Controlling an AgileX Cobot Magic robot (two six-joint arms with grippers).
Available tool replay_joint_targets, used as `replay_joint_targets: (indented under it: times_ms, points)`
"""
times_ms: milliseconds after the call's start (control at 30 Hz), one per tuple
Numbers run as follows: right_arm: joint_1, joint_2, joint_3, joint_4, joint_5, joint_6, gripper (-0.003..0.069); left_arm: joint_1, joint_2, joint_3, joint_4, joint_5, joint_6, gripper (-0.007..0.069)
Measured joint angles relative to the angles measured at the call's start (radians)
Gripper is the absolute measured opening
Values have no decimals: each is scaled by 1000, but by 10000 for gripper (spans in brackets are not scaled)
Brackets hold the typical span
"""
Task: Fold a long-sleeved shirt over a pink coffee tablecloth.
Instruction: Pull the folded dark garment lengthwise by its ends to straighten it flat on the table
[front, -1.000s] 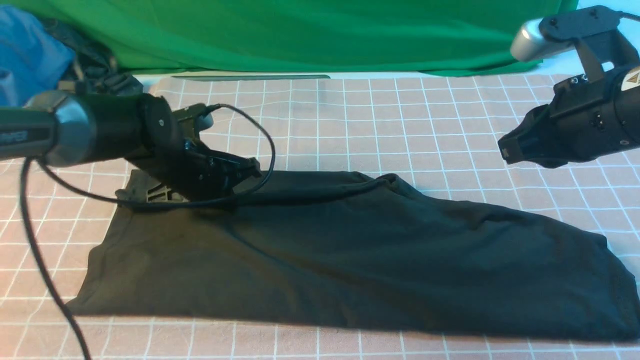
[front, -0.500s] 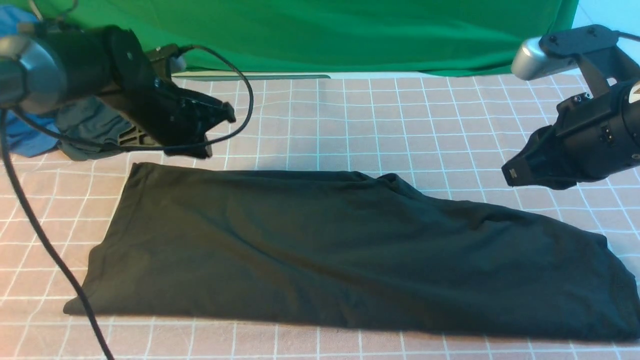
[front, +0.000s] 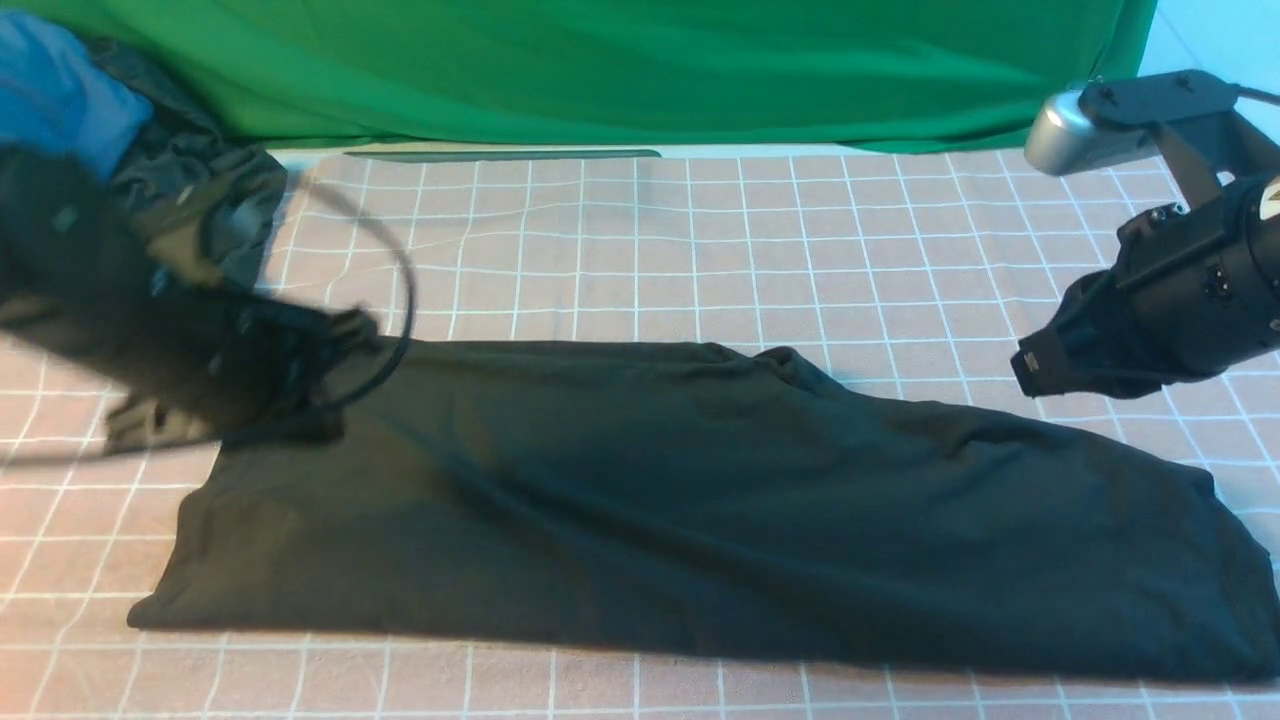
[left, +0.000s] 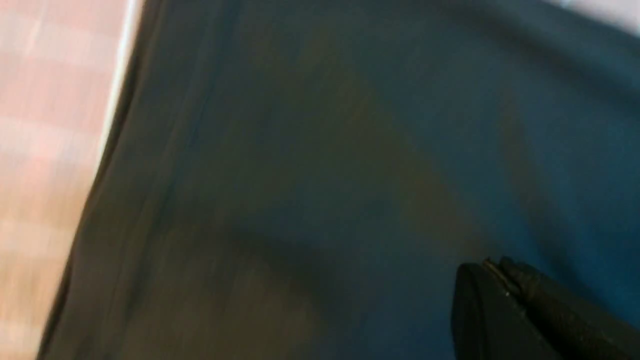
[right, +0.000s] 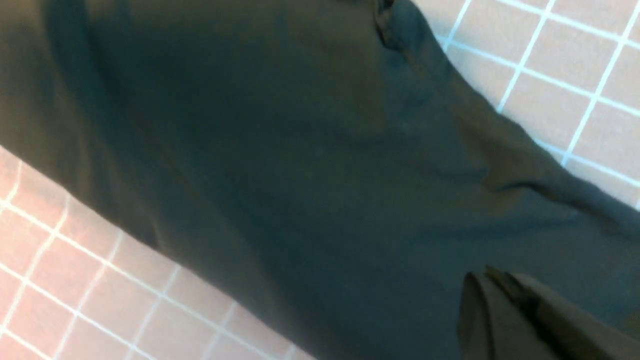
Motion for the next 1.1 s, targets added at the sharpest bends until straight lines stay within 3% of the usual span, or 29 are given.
replay_joint_targets:
  times_ms: [167, 300, 400, 533, 700, 1100]
  points:
    - [-1, 0, 0, -106, 98, 30, 38, 53, -87, 113, -6, 28, 4, 14]
    - [-1, -12, 1, -386, 190, 198, 42, 103, -180, 153, 4, 53, 7, 14]
    - [-1, -53, 2, -508, 196, 290, 40, 116, -254, 156, 5, 53, 20, 14]
    - [-1, -161, 2, -503, 166, 330, 35, 117, -352, 156, 3, 30, 24, 14]
    - [-3, -218, 2, -493, 240, 339, 35, 117, -365, 157, 10, 8, -59, 14]
    - [-162, -216, 169, -414, 208, 309, 35, 118, -67, 142, 115, 16, -140, 16]
